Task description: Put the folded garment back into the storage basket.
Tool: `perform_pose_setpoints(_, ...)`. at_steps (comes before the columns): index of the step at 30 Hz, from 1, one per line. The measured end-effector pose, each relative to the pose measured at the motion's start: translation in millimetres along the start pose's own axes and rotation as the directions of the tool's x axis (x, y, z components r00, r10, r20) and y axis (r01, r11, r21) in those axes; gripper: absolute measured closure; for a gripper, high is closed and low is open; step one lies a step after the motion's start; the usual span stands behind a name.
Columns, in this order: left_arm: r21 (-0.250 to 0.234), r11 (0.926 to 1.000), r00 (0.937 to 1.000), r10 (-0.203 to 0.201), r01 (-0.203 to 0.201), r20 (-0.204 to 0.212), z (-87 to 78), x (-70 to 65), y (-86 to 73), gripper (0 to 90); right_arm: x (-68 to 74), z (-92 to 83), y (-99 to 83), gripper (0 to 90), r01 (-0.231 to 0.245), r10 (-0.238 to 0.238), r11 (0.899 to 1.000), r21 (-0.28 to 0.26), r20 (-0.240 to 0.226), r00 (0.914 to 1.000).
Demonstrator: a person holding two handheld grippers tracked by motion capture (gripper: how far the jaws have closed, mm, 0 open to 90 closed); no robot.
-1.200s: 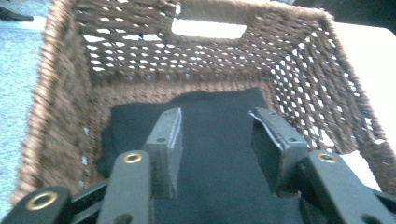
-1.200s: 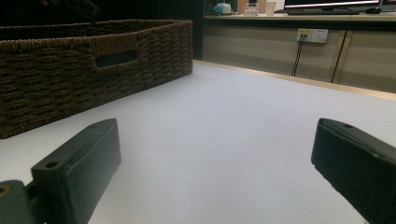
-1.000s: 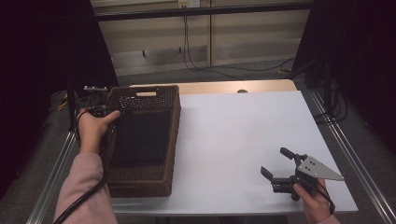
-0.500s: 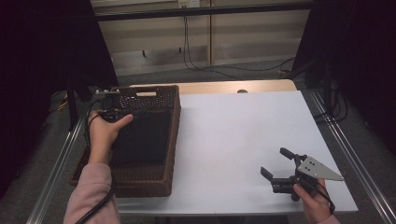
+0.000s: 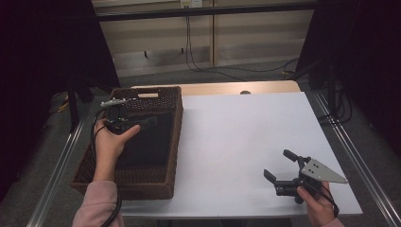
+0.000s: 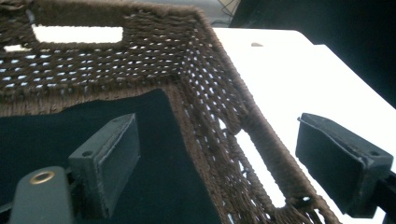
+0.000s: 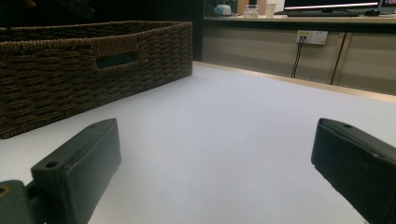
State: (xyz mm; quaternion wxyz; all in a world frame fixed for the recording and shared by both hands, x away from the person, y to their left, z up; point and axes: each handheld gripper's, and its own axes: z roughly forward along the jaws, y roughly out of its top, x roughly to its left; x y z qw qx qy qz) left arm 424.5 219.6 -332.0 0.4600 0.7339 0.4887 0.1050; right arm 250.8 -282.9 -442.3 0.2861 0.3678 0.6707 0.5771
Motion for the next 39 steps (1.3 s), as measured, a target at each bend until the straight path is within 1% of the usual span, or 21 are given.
perform_pose_setpoints(2, -0.021, 0.9997, 0.9999, 0.014, -0.014, 0.001, -0.5, -2.5, -1.5, 13.5, 0.6, 0.2, 0.2, 1.2, -0.004, 0.004, 1.000, -0.002, -0.002, 1.0000)
perform_pose_setpoints(4, -0.030, 0.9995, 0.9999, -0.001, 0.002, 0.017, -1.6, -5.7, -4.0, 12.6, 0.8, 0.3, 0.1, 1.2, -0.004, 0.004, 1.000, -0.001, -0.001, 1.0000)
perform_pose_setpoints(5, -0.044, 0.9990, 0.9999, 0.008, -0.007, 0.015, -1.4, -6.6, -5.0, 12.4, 0.8, 0.1, 0.2, 1.2, -0.003, 0.003, 1.000, 0.000, -0.002, 1.0000)
perform_pose_setpoints(7, -0.040, 0.9992, 0.9996, 0.008, -0.007, 0.025, -2.0, -10.1, -7.3, 11.7, 0.6, -0.1, 0.3, 1.2, -0.002, 0.002, 1.000, -0.001, -0.001, 1.0000)
perform_pose_setpoints(8, -0.047, 0.9986, 0.9994, 0.026, -0.025, 0.021, -1.8, -10.8, -7.9, 11.0, 0.6, -0.1, 0.3, 1.2, -0.003, 0.003, 1.000, -0.001, -0.001, 1.0000)
perform_pose_setpoints(9, -0.040, 0.9989, 0.9992, 0.025, -0.024, 0.032, -2.8, -12.3, -9.1, 10.7, 0.6, -0.1, 0.2, 1.2, -0.003, 0.003, 1.000, -0.001, -0.001, 1.0000)
perform_pose_setpoints(10, -0.062, 0.9977, 0.9992, 0.029, -0.027, 0.028, -2.7, -13.0, -9.7, 10.7, 0.5, 0.0, 0.2, 1.2, -0.002, 0.002, 1.000, 0.000, -0.001, 1.0000)
perform_pose_setpoints(11, -0.051, 0.9981, 0.9989, 0.035, -0.034, 0.031, -4.1, -14.1, -10.6, 10.4, 0.7, 0.1, 0.2, 1.2, -0.003, 0.003, 1.000, -0.001, -0.001, 1.0000)
perform_pose_setpoints(12, -0.062, 0.9978, 0.9988, 0.027, -0.024, 0.040, -4.6, -16.8, -12.0, 10.2, 0.8, 0.1, 0.2, 1.2, -0.003, 0.003, 1.000, -0.001, -0.001, 1.0000)
perform_pose_setpoints(14, -0.068, 0.9970, 0.9984, 0.038, -0.036, 0.041, -5.7, -19.0, -13.6, 9.7, 0.8, 0.2, 0.1, 1.2, -0.002, 0.002, 1.000, 0.000, -0.002, 1.0000)
perform_pose_setpoints(15, -0.077, 0.9953, 0.9977, 0.061, -0.058, 0.030, -5.7, -19.4, -13.9, 9.7, 0.7, 0.3, 0.1, 1.2, -0.002, 0.002, 1.000, 0.000, -0.002, 1.0000)
perform_pose_setpoints(16, -0.079, 0.9952, 0.9975, 0.061, -0.058, 0.035, -5.8, -20.3, -14.7, 9.5, 0.8, 0.3, 0.2, 1.2, -0.002, 0.002, 1.000, 0.001, -0.002, 1.0000)
perform_pose_setpoints(17, -0.078, 0.9963, 0.9978, 0.040, -0.036, 0.052, -6.2, -22.8, -15.8, 9.2, 0.7, 0.1, 0.2, 1.2, -0.001, 0.001, 1.000, 0.002, -0.001, 1.0000)
perform_pose_setpoints(18, -0.091, 0.9944, 0.9969, 0.059, -0.054, 0.053, -6.4, -23.1, -16.2, 9.4, 0.8, 0.0, 0.2, 1.2, 0.000, 0.000, 1.000, 0.003, -0.001, 1.0000)
perform_pose_setpoints(21, -0.112, 0.9922, 0.9962, 0.062, -0.055, 0.062, -8.8, -27.9, -17.5, 9.2, 0.6, 0.1, 0.1, 1.2, 0.002, -0.002, 1.000, 0.002, -0.001, 1.0000)
perform_pose_setpoints(27, -0.114, 0.9892, 0.9930, 0.100, -0.092, 0.063, -11.1, -34.8, -20.9, 8.9, 0.8, 0.3, 0.1, 1.2, 0.004, -0.004, 1.000, 0.002, -0.002, 1.0000)
perform_pose_setpoints(28, -0.110, 0.9910, 0.9938, 0.084, -0.076, 0.073, -11.4, -37.2, -22.1, 8.9, 1.0, 0.4, 0.2, 1.2, 0.004, -0.004, 1.000, 0.002, -0.003, 1.0000)
perform_pose_setpoints(30, -0.123, 0.9868, 0.9920, 0.113, -0.105, 0.057, -12.3, -39.2, -22.8, 8.8, 1.1, 0.5, 0.1, 1.2, 0.006, -0.006, 1.000, 0.003, -0.004, 1.0000)
perform_pose_setpoints(31, -0.133, 0.9858, 0.9905, 0.114, -0.102, 0.078, -12.9, -41.6, -23.5, 8.6, 1.1, 0.5, 0.1, 1.2, 0.006, -0.006, 1.000, 0.003, -0.003, 1.0000)
perform_pose_setpoints(34, -0.141, 0.9814, 0.9867, 0.142, -0.130, 0.079, -15.6, -46.7, -20.1, 8.0, 0.5, 0.4, 0.0, 1.2, 0.010, -0.010, 1.000, 0.005, -0.002, 1.0000)
perform_pose_setpoints(39, -0.161, 0.9807, 0.9871, 0.128, -0.111, 0.096, -13.7, -47.3, -22.7, 7.2, 1.2, 0.9, -0.3, 1.2, 0.011, -0.011, 1.000, 0.013, 0.005, 0.9999)
